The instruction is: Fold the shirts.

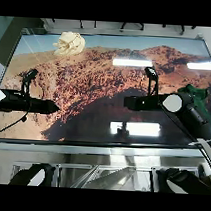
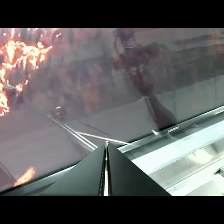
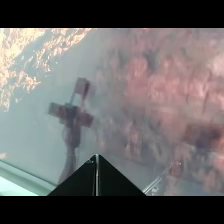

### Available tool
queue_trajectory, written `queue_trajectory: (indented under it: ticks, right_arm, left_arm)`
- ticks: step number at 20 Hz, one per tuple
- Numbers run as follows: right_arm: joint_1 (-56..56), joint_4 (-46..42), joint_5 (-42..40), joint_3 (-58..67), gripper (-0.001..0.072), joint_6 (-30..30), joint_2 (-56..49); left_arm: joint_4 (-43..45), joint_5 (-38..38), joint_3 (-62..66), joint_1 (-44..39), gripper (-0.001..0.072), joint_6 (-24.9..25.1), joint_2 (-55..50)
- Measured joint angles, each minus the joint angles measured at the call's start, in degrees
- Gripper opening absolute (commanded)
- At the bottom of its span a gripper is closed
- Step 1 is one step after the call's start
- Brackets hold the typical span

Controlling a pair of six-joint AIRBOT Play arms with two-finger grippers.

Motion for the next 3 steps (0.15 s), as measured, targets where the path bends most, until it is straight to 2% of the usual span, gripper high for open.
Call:
queue_trajectory:
  ticks: [3]
  right_arm:
    - [0.13,0.0,-0.11,-0.04,0.0026,0.0,-0.13]
  left_arm:
    - [0.17,0.0,-0.2,-0.17,0.001,0.02,0.33]
